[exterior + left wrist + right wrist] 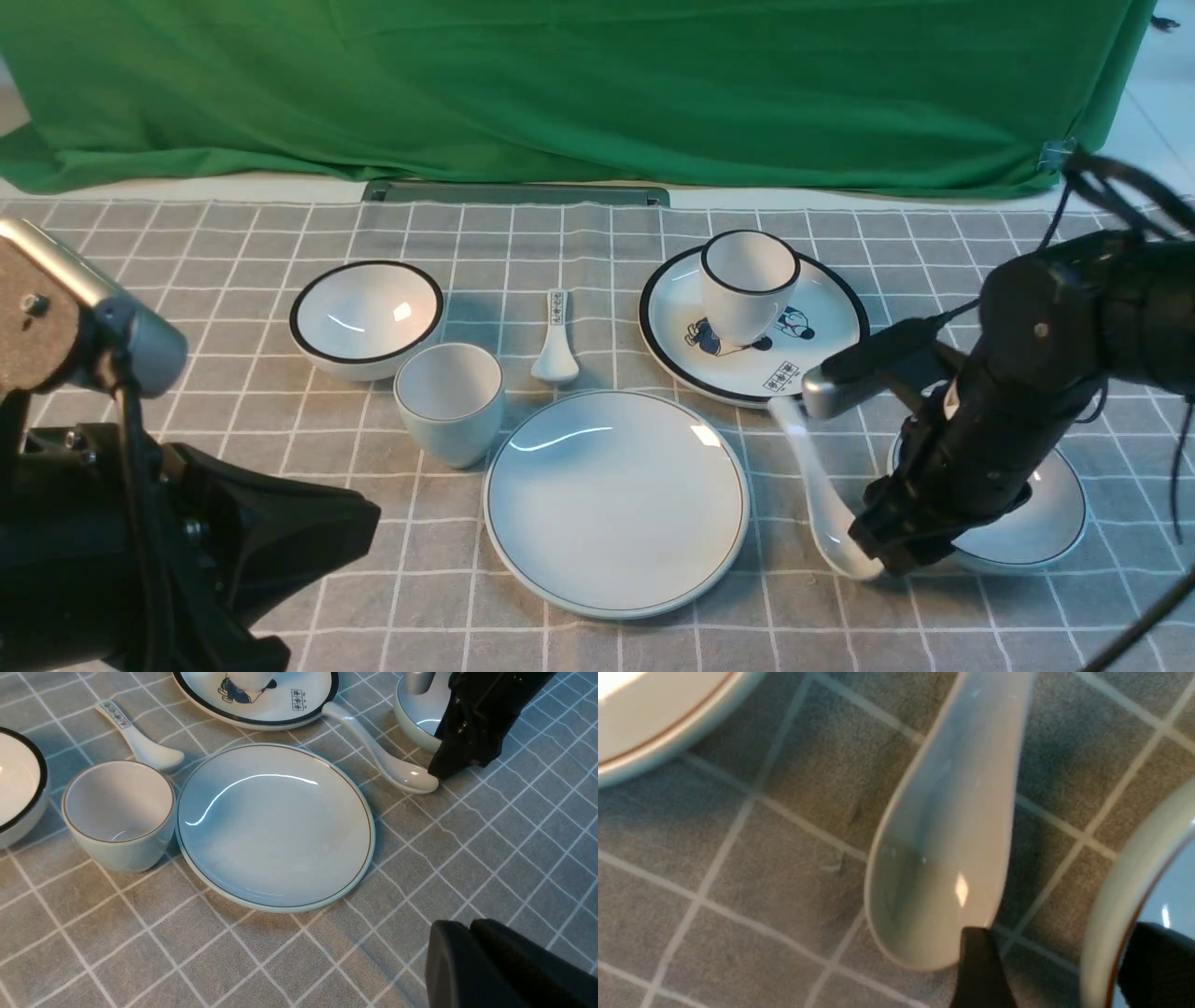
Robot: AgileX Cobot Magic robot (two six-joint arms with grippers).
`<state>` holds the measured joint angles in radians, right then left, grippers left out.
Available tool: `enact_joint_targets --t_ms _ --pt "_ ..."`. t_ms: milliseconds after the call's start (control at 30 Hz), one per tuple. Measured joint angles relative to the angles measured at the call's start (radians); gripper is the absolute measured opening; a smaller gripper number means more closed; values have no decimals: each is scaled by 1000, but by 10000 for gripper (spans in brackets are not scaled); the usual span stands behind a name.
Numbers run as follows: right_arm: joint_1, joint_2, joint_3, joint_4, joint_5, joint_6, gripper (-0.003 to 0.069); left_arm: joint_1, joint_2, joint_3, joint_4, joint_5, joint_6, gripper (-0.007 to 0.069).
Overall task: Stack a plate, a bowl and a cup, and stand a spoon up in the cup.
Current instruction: Use the right arm to grab a blue rice bowl, then use the right arm to put the blue rice bowl into the blue large plate in the middle
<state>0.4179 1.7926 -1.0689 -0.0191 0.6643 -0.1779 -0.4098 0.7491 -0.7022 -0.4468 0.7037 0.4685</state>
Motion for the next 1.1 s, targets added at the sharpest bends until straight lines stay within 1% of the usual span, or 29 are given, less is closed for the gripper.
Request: enact_joint_targets --t_ms 133,200,267,300,400,500,600,767,800,833,867,933,1033,1067,1100 --pt "0 20 -4 -26 -3 0 429 0 0 0 0 8 0 17" --pt "0 20 -4 -39 -3 0 397 0 0 0 0 15 0 17" --pt "0 20 -4 -57 -3 -1 325 0 0 0 0 22 0 17" --pt "0 19 -4 -71 -3 -1 259 0 0 0 0 25 0 17" --pt "2 7 -13 -93 -2 -5 168 0 0 0 1 39 0 17" --pt "2 -7 -14 -101 10 -5 148 0 0 0 1 45 0 17" --pt "2 -56 -14 -110 41 -3 96 0 0 0 1 55 0 17" --pt "12 -177 -11 -81 127 43 89 0 0 0 2 58 0 17" --pt "36 -242 -11 -83 149 70 89 0 0 0 6 58 0 17" --pt "40 -249 -11 -84 153 73 89 0 0 0 8 58 0 17" --pt "68 -277 -15 -86 161 86 89 0 0 0 11 57 0 17" --pt "189 -309 -57 -82 173 112 89 0 0 0 24 56 0 17" --pt "322 -268 -129 -74 159 116 89 0 0 0 30 54 0 17" --pt "341 -257 -142 -73 158 117 89 0 0 0 30 54 0 17" --pt "398 -208 -190 -66 154 117 89 0 0 0 30 53 -3 17"
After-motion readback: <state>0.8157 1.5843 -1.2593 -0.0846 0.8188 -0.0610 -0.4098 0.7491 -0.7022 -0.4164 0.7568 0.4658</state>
